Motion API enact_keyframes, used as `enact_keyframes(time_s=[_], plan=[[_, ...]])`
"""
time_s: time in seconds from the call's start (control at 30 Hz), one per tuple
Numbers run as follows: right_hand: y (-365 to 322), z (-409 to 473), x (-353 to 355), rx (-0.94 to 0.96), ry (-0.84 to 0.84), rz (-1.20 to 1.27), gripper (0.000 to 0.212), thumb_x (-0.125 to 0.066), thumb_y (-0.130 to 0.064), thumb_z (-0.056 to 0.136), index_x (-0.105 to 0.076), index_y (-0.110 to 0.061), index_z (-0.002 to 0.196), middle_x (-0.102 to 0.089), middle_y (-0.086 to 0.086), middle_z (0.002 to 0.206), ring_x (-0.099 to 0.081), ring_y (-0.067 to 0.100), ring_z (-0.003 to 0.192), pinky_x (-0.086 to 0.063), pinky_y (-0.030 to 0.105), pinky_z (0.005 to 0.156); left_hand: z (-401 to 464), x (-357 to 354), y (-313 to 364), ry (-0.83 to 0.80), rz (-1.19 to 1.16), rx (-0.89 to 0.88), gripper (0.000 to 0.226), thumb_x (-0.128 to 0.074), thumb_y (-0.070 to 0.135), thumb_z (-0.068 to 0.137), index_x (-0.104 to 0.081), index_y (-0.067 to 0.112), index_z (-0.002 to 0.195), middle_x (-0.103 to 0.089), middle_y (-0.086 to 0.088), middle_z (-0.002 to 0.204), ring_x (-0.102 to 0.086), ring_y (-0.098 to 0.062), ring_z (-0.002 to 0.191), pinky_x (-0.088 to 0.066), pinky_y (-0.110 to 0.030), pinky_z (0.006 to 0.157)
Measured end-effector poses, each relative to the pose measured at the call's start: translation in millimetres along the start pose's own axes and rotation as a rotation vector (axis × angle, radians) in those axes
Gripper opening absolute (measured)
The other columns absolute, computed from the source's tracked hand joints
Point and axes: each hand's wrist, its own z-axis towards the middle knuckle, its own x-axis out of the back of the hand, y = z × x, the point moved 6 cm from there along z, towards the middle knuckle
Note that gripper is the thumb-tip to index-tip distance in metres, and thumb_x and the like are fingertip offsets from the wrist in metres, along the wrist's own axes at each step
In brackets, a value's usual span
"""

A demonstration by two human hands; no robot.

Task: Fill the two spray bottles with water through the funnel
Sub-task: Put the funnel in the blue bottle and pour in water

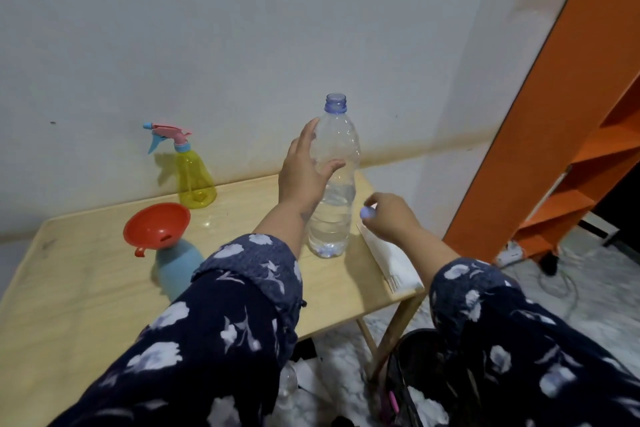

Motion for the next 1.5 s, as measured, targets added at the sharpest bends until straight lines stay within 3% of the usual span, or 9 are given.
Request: enact_keyframes(time_s=[0.13,0.47,0.67,0.8,1.0,1.1,1.2,1.37,1.5], plan=[[26.8,-22.2,-63.9,-0.028,-0.131,-0.015,0.029,-0.054,-0.017,0.090,-0.065,-0.008,0.114,-0.067,0.013,0.110,-0.060,0.028,0.103,-0.045,0.030,0.082,0.8,-0.9,-1.5,0.005,0.003,0.011,0.076,-0.075,0.031,0.082,-0.032,0.039,0.144,-0.046,0.009,0.133,-0.060,-0.017,0.097,-0.045,-0.027,0.084],[38.9,-24.6,-102.0,-0.013,-0.241,-0.041,0.046,-0.063,-0.022,0.088,-0.054,-0.014,0.132,-0.055,0.011,0.132,-0.053,0.027,0.119,-0.043,0.035,0.099,-0.5,-2.3,-4.0,0.007,-0.016,0.013,0.077,-0.075,0.027,0.082,-0.031,0.038,0.145,-0.044,0.009,0.129,-0.059,-0.016,0.101,-0.044,-0.024,0.087],[3.7,1.4,-49.7,0.032,0.061,0.303,0.084,-0.076,-0.033,0.075,-0.030,-0.019,0.144,-0.048,0.008,0.135,-0.050,0.024,0.121,-0.046,0.038,0.096,-3.7,-0.6,-1.1,0.009,-0.024,0.009,0.076,-0.075,0.025,0.082,-0.033,0.039,0.144,-0.044,0.012,0.127,-0.057,-0.014,0.099,-0.045,-0.026,0.087],[-32.3,15.8,-30.5,0.156,0.031,0.614,0.114,-0.084,-0.038,0.066,-0.006,-0.032,0.149,-0.031,0.004,0.150,-0.035,0.019,0.137,-0.036,0.038,0.110,-3.5,-0.4,-0.1,0.016,-0.023,0.012,0.076,-0.074,0.026,0.082,-0.032,0.041,0.143,-0.042,0.016,0.124,-0.061,-0.017,0.098,-0.050,-0.034,0.090],[-50.8,24.7,-32.5,0.196,0.161,0.798,0.116,-0.081,-0.041,0.058,-0.002,-0.044,0.142,-0.051,0.003,0.131,-0.054,0.016,0.120,-0.049,0.036,0.092,-4.6,0.3,-2.7,0.041,-0.027,0.044,0.075,-0.072,0.023,0.084,-0.030,0.041,0.144,-0.042,0.017,0.128,-0.058,-0.015,0.102,-0.045,-0.025,0.085],[-56.4,22.4,-26.9,0.228,0.283,0.713,0.113,-0.079,-0.041,0.063,0.001,-0.044,0.143,-0.060,0.004,0.104,-0.061,0.015,0.095,-0.048,0.032,0.072,-5.5,3.0,-2.2,-0.012,-0.041,0.063,0.082,-0.070,0.021,0.085,-0.023,0.042,0.148,-0.040,0.011,0.142,-0.052,-0.013,0.117,-0.044,-0.024,0.095],[-65.4,20.6,-20.0,0.282,0.353,0.605,0.106,-0.077,-0.037,0.071,-0.001,-0.041,0.145,-0.057,0.003,0.087,-0.058,0.016,0.080,-0.047,0.032,0.068,-21.7,19.1,-13.7,0.001,0.017,0.082,0.077,-0.061,0.037,0.092,-0.011,0.047,0.149,-0.033,0.008,0.151,-0.044,-0.011,0.129,-0.040,-0.031,0.103],[-94.0,16.4,-17.3,0.379,0.264,0.409,0.102,-0.070,-0.028,0.071,-0.001,-0.046,0.144,-0.058,-0.005,0.092,-0.060,0.021,0.078,-0.049,0.035,0.067,-83.7,79.0,-56.1,0.280,0.290,0.212,0.044,-0.049,0.026,0.096,-0.037,0.032,0.139,-0.045,0.011,0.126,-0.055,-0.007,0.104,-0.048,-0.027,0.070],[-120.1,10.2,-9.3,0.466,0.144,0.280,0.104,-0.067,-0.029,0.068,0.004,-0.053,0.139,-0.062,-0.006,0.098,-0.064,0.027,0.077,-0.050,0.035,0.067,-136.2,114.3,-96.4,0.368,0.376,0.402,0.024,-0.055,0.021,0.092,-0.049,0.032,0.113,-0.049,0.012,0.100,-0.058,-0.009,0.087,-0.050,-0.033,0.072]])
